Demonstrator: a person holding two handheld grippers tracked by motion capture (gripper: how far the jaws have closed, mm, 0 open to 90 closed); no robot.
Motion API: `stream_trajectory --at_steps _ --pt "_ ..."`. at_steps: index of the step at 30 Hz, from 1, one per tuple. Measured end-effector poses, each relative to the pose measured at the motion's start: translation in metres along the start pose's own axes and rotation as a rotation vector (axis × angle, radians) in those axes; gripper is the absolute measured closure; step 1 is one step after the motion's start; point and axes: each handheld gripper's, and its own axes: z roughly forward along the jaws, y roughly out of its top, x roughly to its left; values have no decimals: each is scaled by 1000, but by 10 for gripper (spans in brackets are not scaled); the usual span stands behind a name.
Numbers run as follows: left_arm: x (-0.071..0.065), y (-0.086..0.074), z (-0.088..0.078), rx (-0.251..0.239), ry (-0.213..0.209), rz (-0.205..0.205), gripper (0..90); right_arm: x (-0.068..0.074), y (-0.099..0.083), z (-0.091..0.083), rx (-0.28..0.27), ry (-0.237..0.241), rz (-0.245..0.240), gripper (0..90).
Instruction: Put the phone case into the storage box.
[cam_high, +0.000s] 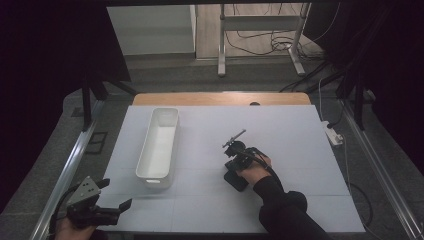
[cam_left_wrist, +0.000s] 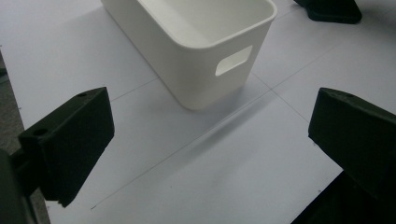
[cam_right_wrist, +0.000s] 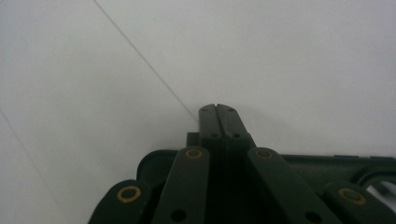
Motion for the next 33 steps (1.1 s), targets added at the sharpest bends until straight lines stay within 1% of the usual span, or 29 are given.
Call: stream_trajectory --at_steps 12,18,24,27,33 --pt "0 0 0 -1 -1 0 9 7 -19 -9 7 13 -11 888" --pt "0 0 0 -1 0 2 9 8 -29 -14 11 8 -5 888" --pt "0 0 0 0 0 3 9 9 -44 -23 16 -5 -2 888" --pt "0 0 0 0 1 4 9 7 -53 -28 26 -21 0 888" --pt "-1 0 0 2 1 7 9 -2 -68 -37 19 -17 41 888"
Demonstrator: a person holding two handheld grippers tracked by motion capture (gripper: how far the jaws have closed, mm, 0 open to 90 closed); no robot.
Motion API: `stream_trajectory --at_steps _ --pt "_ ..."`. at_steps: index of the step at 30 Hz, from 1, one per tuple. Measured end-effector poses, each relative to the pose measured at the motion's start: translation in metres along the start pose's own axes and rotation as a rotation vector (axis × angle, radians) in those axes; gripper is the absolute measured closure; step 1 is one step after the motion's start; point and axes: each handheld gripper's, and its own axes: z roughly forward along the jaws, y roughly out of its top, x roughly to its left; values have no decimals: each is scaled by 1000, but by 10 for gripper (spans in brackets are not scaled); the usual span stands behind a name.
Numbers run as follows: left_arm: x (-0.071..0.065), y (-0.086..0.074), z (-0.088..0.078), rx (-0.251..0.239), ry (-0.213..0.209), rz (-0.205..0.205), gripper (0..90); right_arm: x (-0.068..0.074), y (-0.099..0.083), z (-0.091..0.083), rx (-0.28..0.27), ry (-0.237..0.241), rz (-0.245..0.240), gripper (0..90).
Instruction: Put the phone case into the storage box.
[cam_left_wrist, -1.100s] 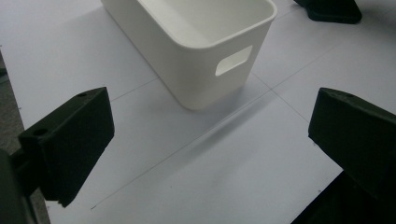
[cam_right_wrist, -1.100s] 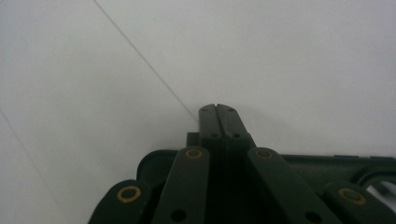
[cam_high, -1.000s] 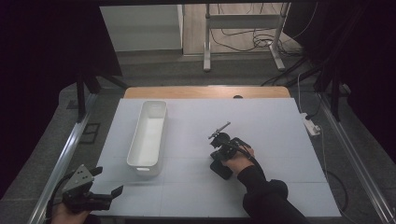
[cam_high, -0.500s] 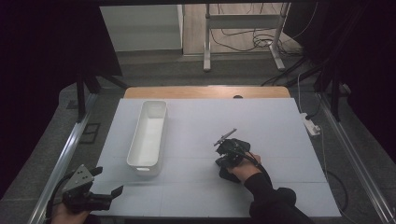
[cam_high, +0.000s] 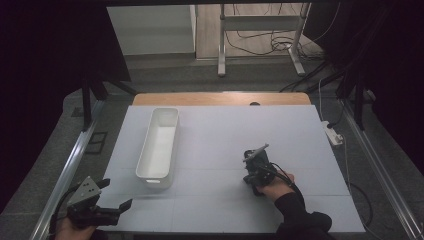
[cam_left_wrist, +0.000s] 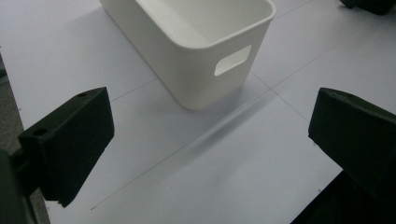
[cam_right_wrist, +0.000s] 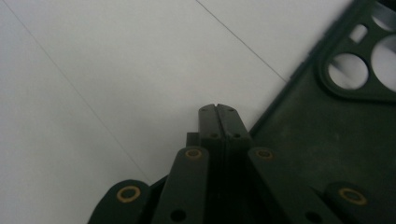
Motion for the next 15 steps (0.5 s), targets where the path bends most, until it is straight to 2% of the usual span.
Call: stream_trajectory --at_steps 15 --pt "0 0 0 0 1 0 9 -11 -20 -11 -8 -23 38 879"
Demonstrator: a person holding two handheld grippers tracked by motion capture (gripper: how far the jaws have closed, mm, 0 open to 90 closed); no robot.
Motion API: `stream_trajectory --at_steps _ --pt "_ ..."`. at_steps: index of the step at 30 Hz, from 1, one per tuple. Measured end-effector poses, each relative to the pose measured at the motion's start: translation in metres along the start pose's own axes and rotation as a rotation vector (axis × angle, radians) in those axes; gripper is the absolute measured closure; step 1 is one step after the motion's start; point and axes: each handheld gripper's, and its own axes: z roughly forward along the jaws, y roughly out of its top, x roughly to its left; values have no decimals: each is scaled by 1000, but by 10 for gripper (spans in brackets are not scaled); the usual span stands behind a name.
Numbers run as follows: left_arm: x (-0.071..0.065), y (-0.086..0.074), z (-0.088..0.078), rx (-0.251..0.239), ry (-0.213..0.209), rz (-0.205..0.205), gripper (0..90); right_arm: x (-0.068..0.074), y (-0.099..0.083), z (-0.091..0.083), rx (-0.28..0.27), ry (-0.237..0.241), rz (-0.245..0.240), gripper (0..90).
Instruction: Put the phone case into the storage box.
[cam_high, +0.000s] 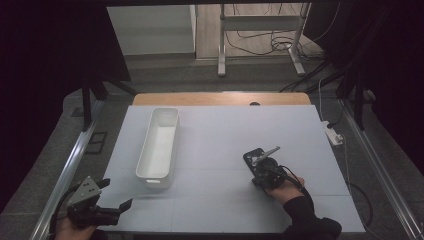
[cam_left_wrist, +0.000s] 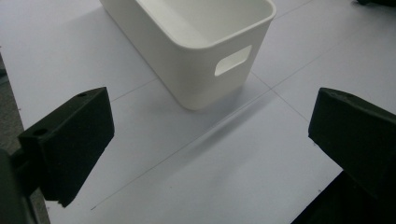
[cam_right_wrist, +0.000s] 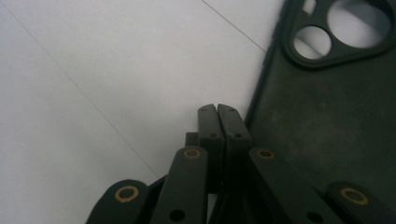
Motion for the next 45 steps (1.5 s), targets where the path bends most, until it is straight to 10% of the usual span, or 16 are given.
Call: stream_trajectory --at_steps 19,33,45 --pt "0 0 1 3 1 -1 10 -1 1 -22 -78 -24 8 767" --pt "0 1 1 7 1 -1 11 5 9 -31 -69 -99 -28 285" --pt "0 1 1 9 1 -2 12 -15 7 -37 -86 -135 32 29"
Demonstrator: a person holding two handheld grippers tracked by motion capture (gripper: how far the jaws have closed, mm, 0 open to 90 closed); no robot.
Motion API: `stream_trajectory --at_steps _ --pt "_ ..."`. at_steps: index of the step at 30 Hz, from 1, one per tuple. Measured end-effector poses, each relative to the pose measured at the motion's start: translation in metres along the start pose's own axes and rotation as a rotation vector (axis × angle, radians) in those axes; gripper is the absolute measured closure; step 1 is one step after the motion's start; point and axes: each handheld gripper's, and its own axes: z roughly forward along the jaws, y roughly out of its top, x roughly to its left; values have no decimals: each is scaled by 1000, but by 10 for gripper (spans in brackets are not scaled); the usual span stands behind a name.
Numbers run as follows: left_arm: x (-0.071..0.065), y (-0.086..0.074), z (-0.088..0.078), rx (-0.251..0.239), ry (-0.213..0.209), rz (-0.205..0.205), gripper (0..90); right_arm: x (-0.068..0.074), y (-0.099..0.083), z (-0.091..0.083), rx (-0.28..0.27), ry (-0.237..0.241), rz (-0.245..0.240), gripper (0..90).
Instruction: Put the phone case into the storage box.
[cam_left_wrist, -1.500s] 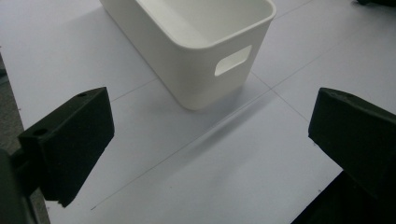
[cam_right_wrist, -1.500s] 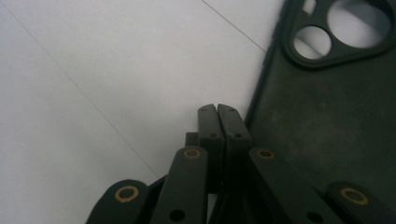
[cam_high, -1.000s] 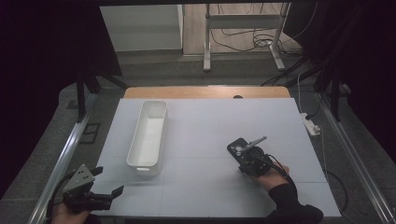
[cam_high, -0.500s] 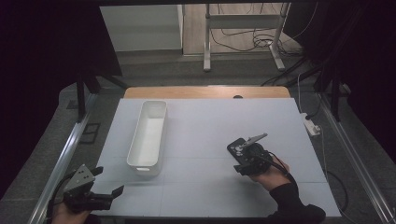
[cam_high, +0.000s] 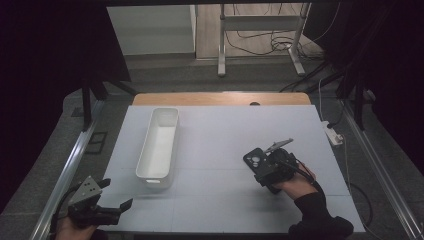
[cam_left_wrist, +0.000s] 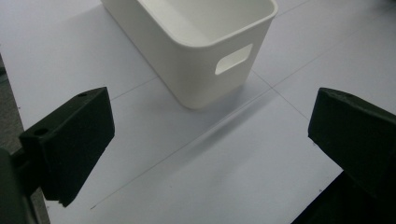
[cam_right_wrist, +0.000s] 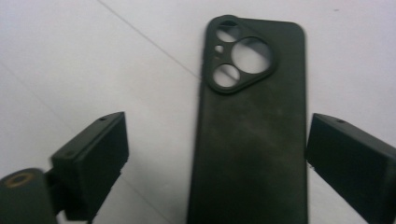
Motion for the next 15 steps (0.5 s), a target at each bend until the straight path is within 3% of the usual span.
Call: stream_trajectory --at_steps 15 --pt "0 0 0 0 1 -7 12 -28 -6 -9 -20 -21 70 0"
